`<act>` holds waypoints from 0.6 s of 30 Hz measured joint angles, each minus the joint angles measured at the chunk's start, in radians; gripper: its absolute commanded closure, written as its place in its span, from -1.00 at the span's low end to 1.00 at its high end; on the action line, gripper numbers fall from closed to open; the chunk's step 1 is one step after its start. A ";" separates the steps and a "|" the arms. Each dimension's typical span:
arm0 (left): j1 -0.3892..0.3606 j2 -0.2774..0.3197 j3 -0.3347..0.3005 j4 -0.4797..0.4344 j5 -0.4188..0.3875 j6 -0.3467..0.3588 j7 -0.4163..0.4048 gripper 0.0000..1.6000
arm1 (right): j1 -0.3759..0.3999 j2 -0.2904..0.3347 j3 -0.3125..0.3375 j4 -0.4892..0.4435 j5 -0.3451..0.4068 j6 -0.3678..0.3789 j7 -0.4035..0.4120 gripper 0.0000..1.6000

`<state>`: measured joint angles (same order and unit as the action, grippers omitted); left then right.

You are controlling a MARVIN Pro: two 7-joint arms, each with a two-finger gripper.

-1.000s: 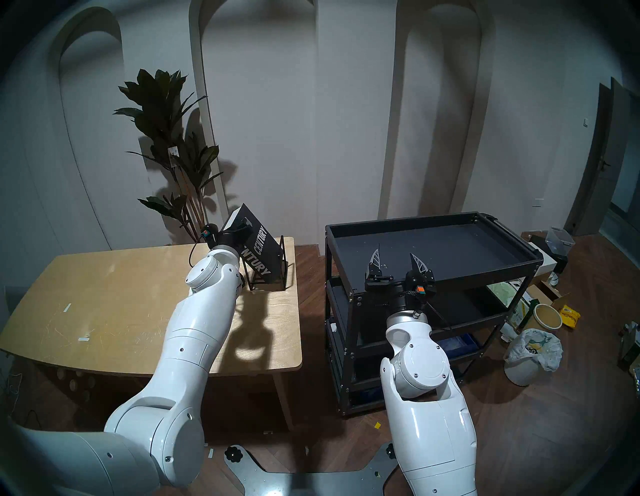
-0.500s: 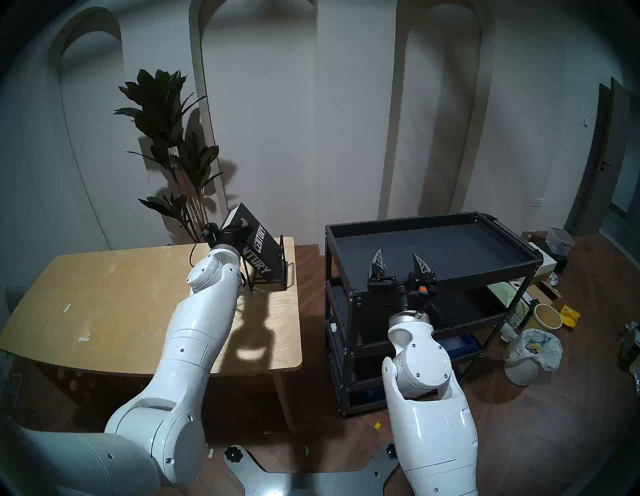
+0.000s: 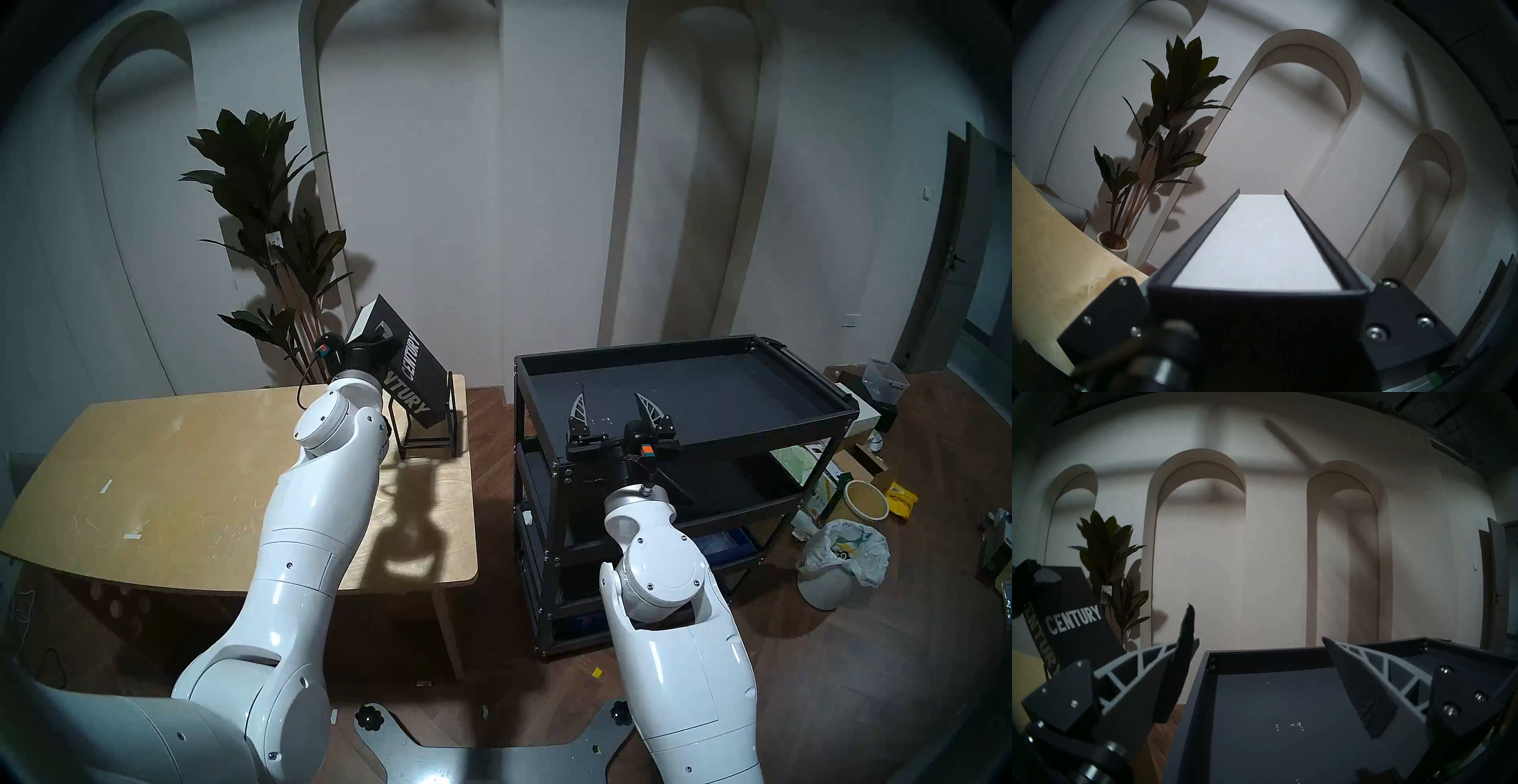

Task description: Transfer books between table and cart

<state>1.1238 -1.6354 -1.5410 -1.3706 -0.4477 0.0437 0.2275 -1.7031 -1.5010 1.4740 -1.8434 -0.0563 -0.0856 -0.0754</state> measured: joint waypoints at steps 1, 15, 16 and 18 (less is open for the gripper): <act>0.000 -0.001 0.003 -0.011 0.007 0.006 0.014 1.00 | 0.004 0.005 -0.011 0.000 -0.018 -0.001 0.002 -1.00; -0.007 -0.026 0.067 -0.183 0.119 0.110 0.226 1.00 | 0.085 0.010 -0.165 0.083 -0.167 -0.006 0.030 -1.00; -0.007 -0.028 0.072 -0.194 0.127 0.120 0.240 1.00 | 0.090 0.009 -0.172 0.094 -0.172 -0.006 0.030 -1.00; -0.006 -0.035 0.088 -0.220 0.143 0.144 0.272 1.00 | 0.105 0.003 -0.188 0.121 -0.184 -0.008 0.031 -1.00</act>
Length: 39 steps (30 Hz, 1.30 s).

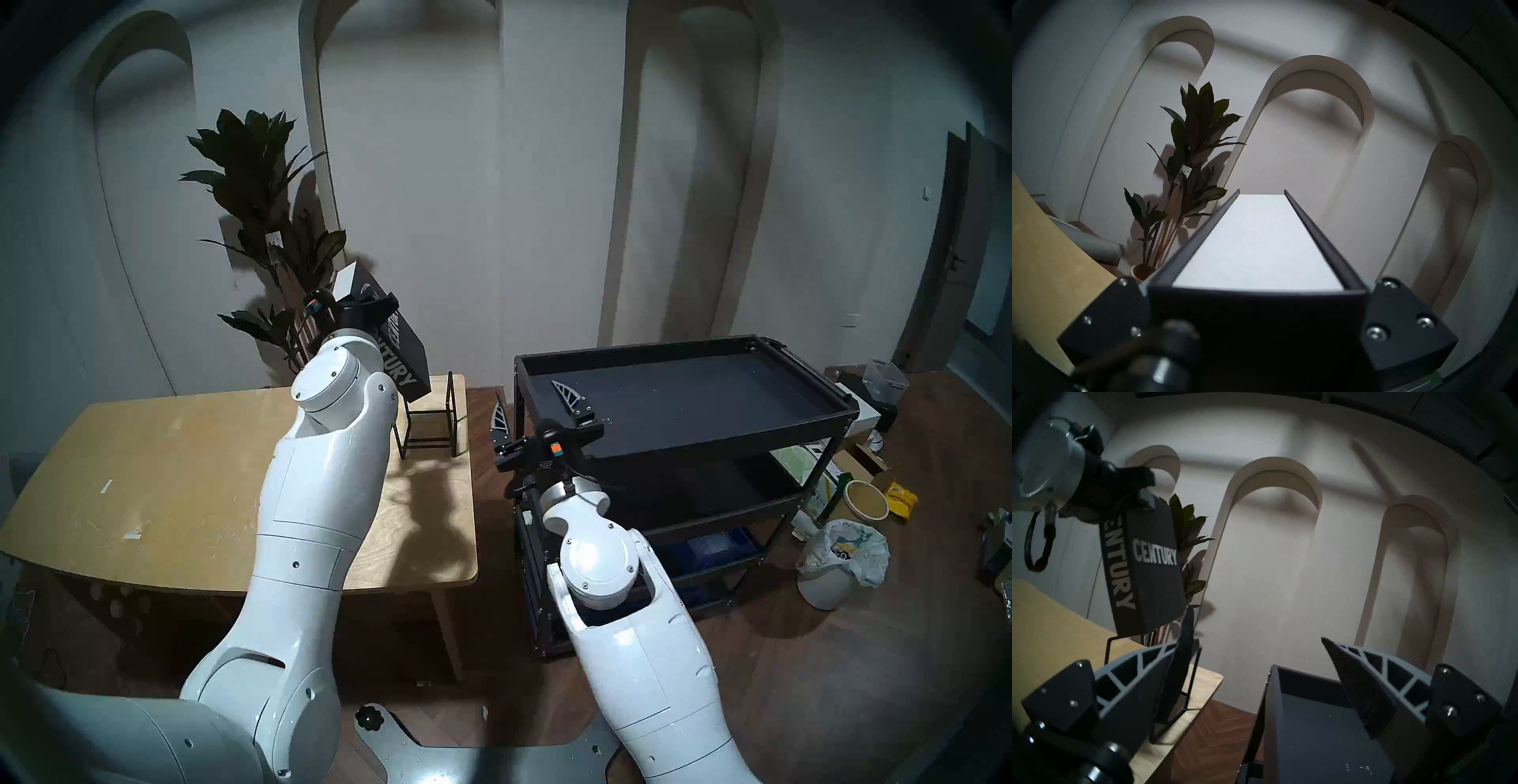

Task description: Transfer books between table and cart

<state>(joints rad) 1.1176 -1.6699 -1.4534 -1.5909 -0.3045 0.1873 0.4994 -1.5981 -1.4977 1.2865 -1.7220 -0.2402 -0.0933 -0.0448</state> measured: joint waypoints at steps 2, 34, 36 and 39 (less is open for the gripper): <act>0.001 -0.007 0.018 -0.026 0.016 0.025 0.031 1.00 | 0.015 -0.006 -0.014 0.028 -0.009 -0.002 -0.001 -1.00; 0.022 -0.081 0.239 -0.158 0.136 0.251 0.265 1.00 | 0.207 -0.109 -0.084 0.256 0.268 0.030 0.102 -1.00; 0.019 -0.082 0.240 -0.153 0.138 0.251 0.265 1.00 | 0.213 -0.111 -0.082 0.263 0.284 0.035 0.111 -1.00; 0.011 -0.082 0.241 -0.141 0.140 0.253 0.262 1.00 | 0.224 -0.115 -0.079 0.272 0.310 0.051 0.127 -1.00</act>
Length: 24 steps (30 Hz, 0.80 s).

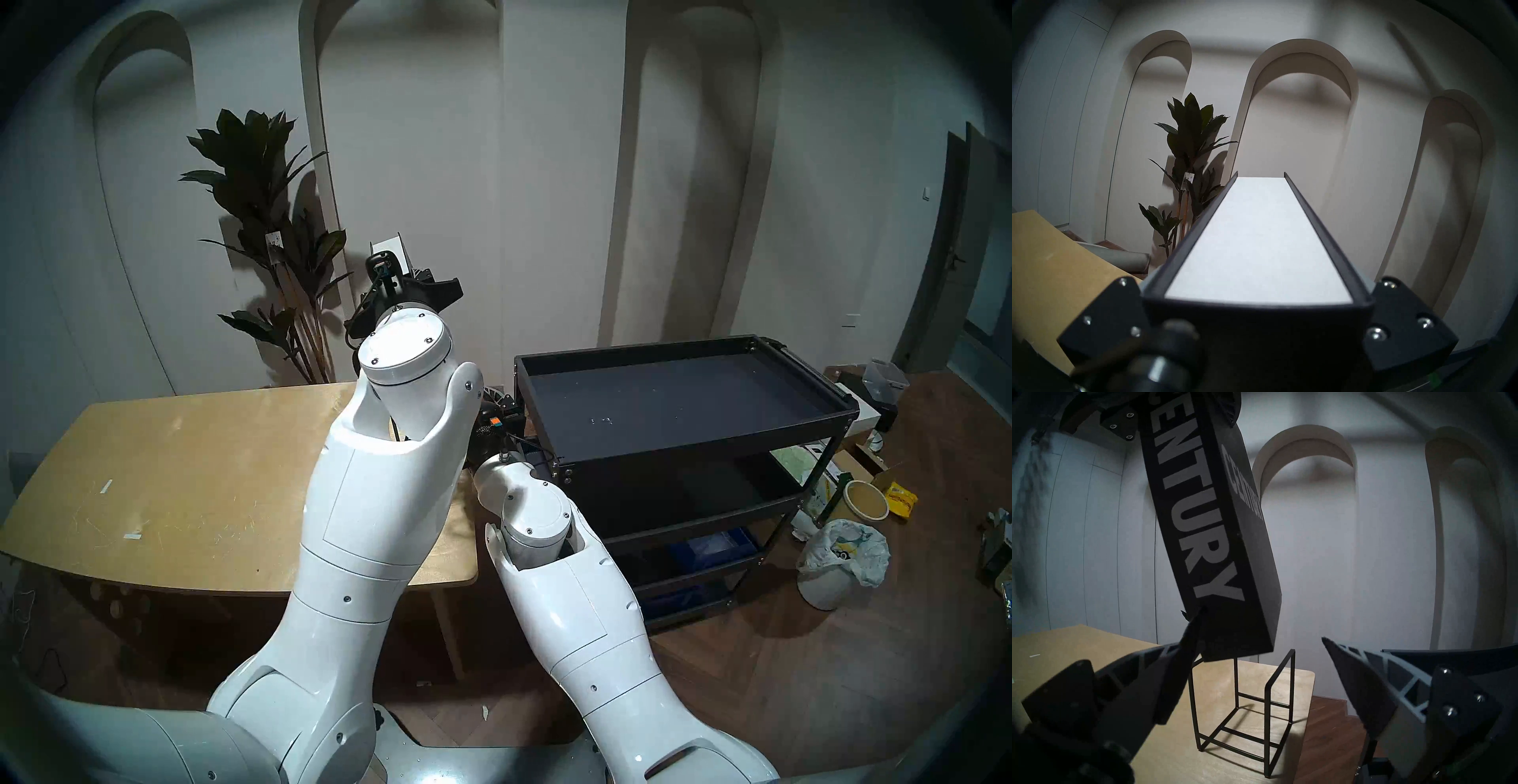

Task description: Transfer books between table and cart

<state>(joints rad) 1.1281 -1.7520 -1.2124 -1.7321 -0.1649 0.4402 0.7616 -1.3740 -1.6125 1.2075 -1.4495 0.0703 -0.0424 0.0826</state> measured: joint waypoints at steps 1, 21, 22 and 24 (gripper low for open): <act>-0.003 -0.001 0.001 0.005 -0.001 0.002 -0.002 1.00 | 0.004 -0.002 0.001 0.004 0.007 0.005 0.005 -1.00; -0.044 -0.031 0.020 0.119 0.000 0.010 0.033 1.00 | 0.081 -0.024 0.002 0.071 0.028 -0.041 0.030 -1.00; -0.045 -0.032 0.021 0.123 0.001 0.010 0.036 1.00 | 0.083 -0.025 0.001 0.074 0.026 -0.045 0.027 -1.00; -0.047 -0.034 0.023 0.128 0.003 0.010 0.043 1.00 | 0.087 -0.027 0.001 0.081 0.021 -0.054 0.021 -1.00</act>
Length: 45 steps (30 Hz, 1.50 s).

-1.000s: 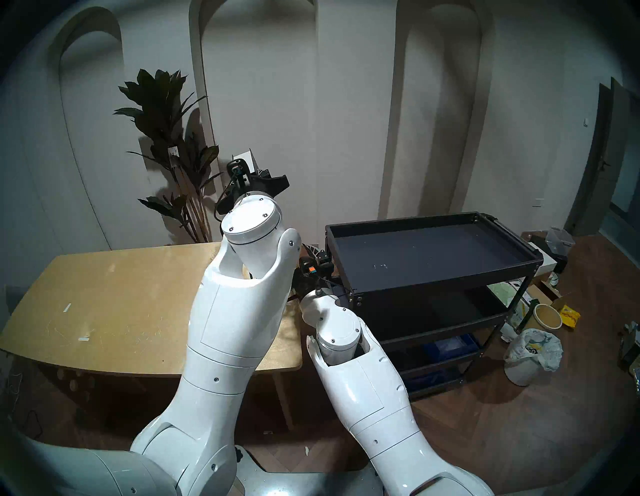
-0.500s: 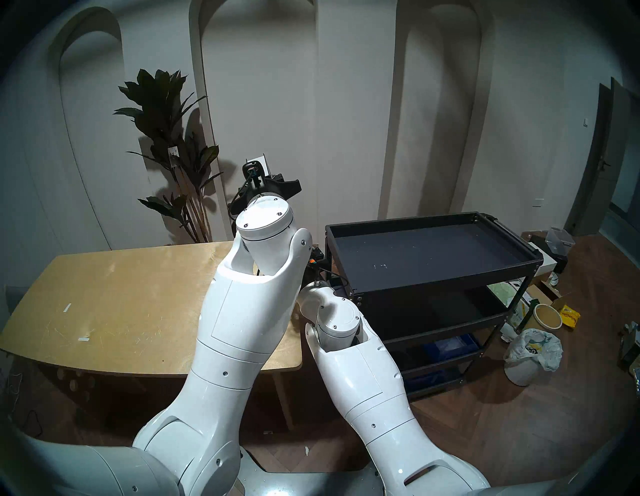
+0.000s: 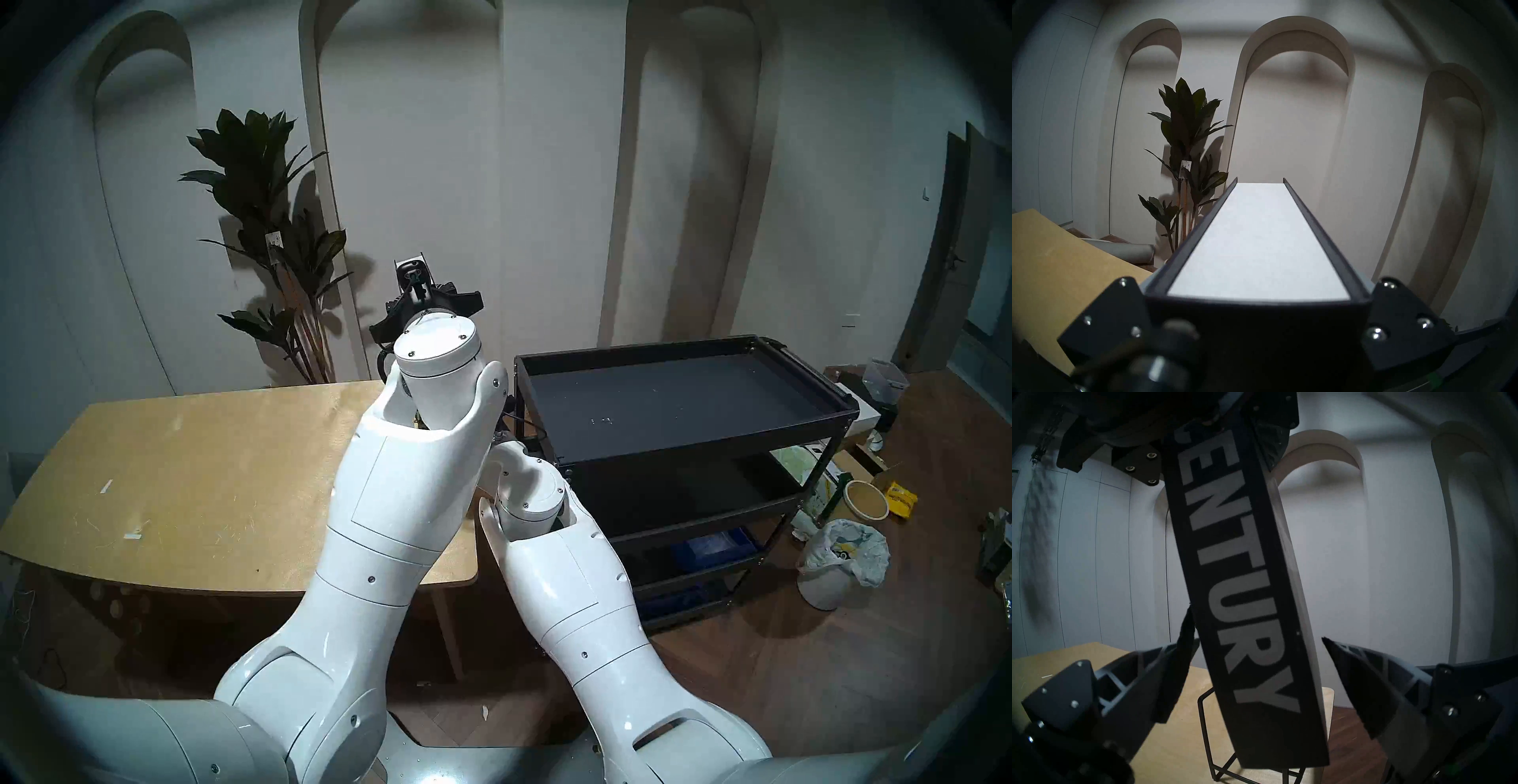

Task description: Transfer books between table and cart

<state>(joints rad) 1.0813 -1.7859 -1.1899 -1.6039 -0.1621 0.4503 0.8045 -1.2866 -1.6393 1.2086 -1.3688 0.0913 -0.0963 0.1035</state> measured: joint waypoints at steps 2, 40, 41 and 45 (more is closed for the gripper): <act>-0.002 -0.002 0.001 0.004 0.000 0.001 0.006 1.00 | 0.004 -0.003 0.000 0.007 -0.004 -0.008 -0.008 -1.00; -0.054 0.022 0.034 0.068 0.000 0.104 0.033 1.00 | 0.107 -0.062 -0.016 0.154 0.031 -0.048 -0.103 -1.00; -0.055 0.023 0.035 0.068 0.000 0.105 0.034 1.00 | 0.108 -0.063 -0.016 0.155 0.031 -0.048 -0.104 -1.00; -0.059 0.026 0.040 0.071 0.000 0.106 0.034 1.00 | 0.115 -0.063 -0.018 0.162 0.037 -0.053 -0.110 -0.32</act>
<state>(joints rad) 1.0220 -1.7602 -1.1501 -1.5327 -0.1622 0.5567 0.8385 -1.1715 -1.7026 1.1904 -1.2064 0.1282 -0.1493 -0.0067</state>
